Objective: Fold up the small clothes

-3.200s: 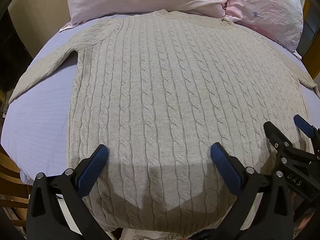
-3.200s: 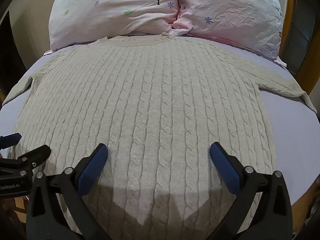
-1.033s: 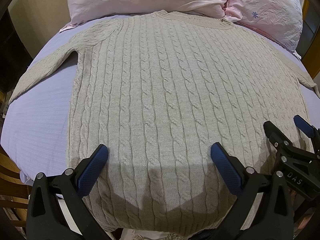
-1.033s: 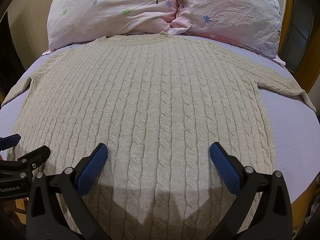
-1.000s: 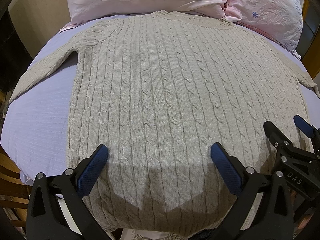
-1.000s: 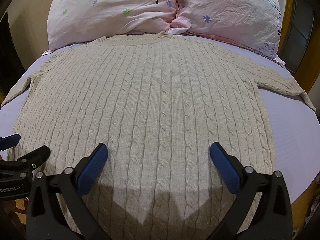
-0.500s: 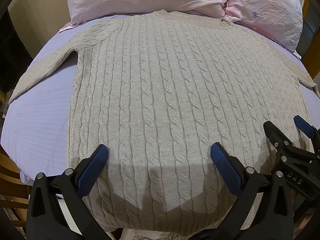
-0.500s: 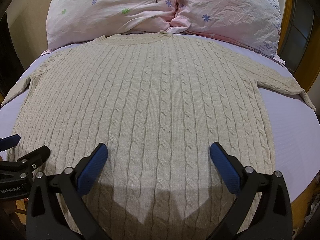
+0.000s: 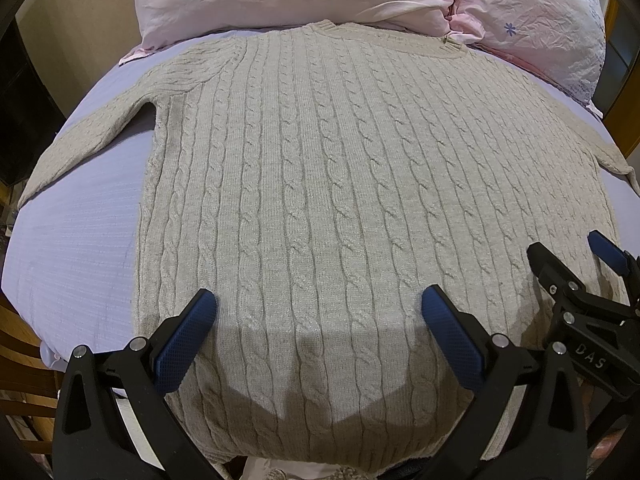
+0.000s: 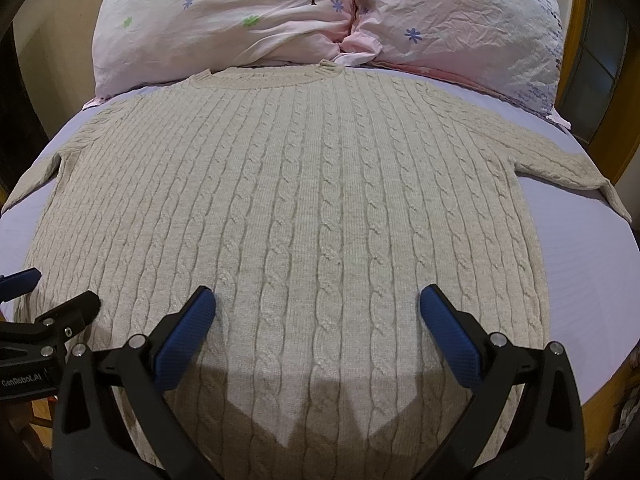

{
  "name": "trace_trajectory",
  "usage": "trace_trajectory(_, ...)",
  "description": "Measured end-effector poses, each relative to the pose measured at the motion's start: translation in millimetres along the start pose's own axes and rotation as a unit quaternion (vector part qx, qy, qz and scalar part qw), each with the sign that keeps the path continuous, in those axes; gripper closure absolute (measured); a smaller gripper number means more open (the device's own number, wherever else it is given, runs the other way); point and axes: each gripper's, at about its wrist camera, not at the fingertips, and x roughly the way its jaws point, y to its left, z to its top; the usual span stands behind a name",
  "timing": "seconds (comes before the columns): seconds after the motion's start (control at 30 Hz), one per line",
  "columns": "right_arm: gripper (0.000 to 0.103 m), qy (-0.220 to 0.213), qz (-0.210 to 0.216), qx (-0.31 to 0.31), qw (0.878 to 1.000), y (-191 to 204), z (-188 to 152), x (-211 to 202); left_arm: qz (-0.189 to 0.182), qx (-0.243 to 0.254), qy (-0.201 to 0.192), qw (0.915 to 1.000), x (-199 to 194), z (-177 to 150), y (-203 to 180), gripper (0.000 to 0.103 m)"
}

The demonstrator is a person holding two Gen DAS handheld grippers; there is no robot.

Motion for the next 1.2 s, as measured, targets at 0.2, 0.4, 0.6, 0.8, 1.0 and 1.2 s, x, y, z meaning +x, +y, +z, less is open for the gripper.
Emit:
trace_trajectory(0.2, 0.002, -0.127, 0.046, 0.119, 0.984, -104, 11, -35, -0.001, 0.005, -0.046, 0.9989, -11, -8, 0, 0.001)
trace_trajectory(0.4, 0.015, -0.146, 0.020, 0.380, 0.913, -298, 9, -47, -0.040, -0.008, -0.089, 0.9952, -9, -7, 6, 0.001)
trace_trajectory(0.6, 0.036, -0.118, 0.079, 0.564, 0.813, -413, -26, -13, -0.082, -0.062, -0.173, 0.9795, -18, 8, 47, 0.001)
trace_trajectory(0.8, 0.062, -0.093, 0.046, 0.598, 0.794, -441, -26, 21, -0.086, -0.106, -0.216, 0.9667, -24, 18, 95, 0.001)
trace_trajectory(1.0, 0.095, -0.113, -0.021, 0.590, 0.799, -453, -15, 14, -0.081, -0.220, -0.229, 0.9448, -21, 17, 163, 0.001)
trace_trajectory(1.2, 0.095, -0.229, -0.055, 0.329, 0.914, -312, 87, -47, -0.024, -0.285, -0.255, 0.9237, -28, 19, 221, 0.001)
